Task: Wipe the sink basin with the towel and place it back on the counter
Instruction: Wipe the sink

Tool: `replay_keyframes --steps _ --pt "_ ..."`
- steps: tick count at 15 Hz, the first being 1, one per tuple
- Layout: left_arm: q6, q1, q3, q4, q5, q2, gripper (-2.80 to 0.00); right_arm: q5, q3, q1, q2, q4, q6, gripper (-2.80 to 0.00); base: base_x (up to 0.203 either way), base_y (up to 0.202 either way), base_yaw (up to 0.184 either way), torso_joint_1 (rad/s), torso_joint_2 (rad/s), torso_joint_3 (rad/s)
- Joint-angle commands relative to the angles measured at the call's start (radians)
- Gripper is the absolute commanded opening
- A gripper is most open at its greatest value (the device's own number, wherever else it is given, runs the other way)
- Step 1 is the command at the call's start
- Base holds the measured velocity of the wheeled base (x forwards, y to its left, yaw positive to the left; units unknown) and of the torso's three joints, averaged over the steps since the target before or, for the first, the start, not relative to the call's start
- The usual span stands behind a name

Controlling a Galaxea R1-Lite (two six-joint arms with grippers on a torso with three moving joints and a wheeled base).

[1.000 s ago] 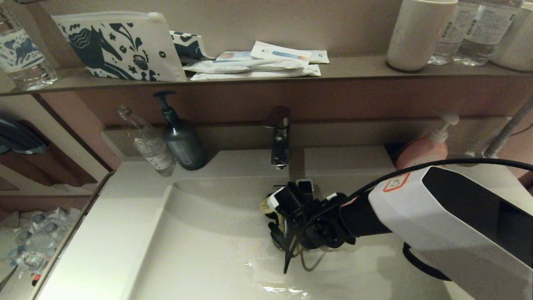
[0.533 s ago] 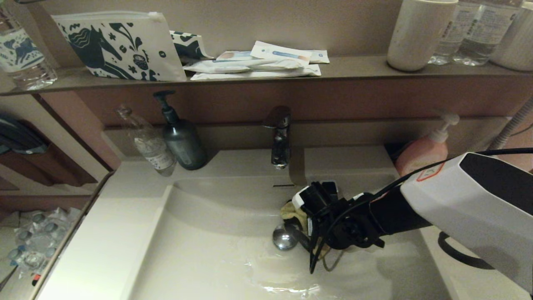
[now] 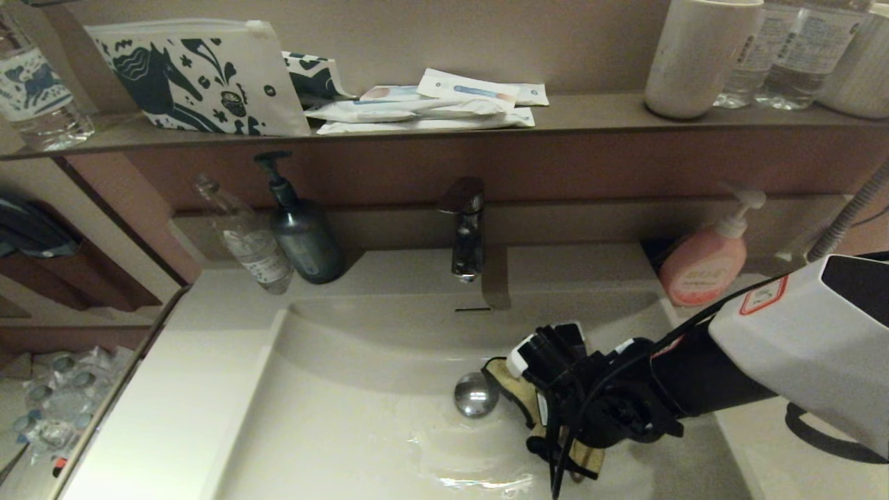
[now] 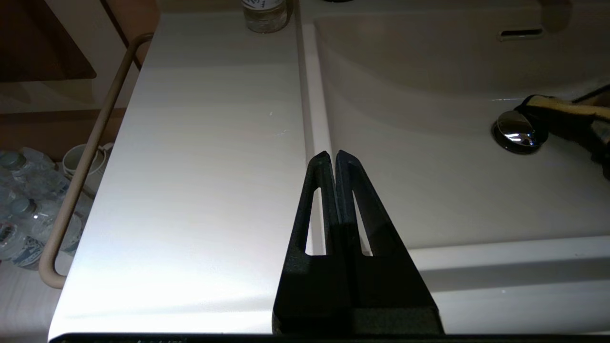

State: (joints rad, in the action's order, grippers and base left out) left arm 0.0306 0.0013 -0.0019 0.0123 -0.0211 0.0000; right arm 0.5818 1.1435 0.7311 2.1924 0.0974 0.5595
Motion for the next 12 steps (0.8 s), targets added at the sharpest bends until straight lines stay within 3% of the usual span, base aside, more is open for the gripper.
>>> replay_keyframes --steps 1,5,12 --pt "-0.001 0.000 0.000 0.000 0.000 0.002 -2.80 -0.006 -0.013 0.054 0.031 -0.001 0.010 -2.80 0.000 0.000 0.000 0.000 0.00 0.000" --pt "0.000 0.000 -0.001 0.000 0.000 0.002 -2.80 -0.040 0.046 0.175 0.132 -0.005 0.056 -2.80 0.000 0.000 0.000 0.000 0.00 0.000" --pt "0.000 0.000 0.000 0.000 0.000 0.002 -2.80 -0.062 0.327 0.243 0.230 -0.002 0.066 -2.80 0.000 0.000 0.000 0.000 0.00 0.000"
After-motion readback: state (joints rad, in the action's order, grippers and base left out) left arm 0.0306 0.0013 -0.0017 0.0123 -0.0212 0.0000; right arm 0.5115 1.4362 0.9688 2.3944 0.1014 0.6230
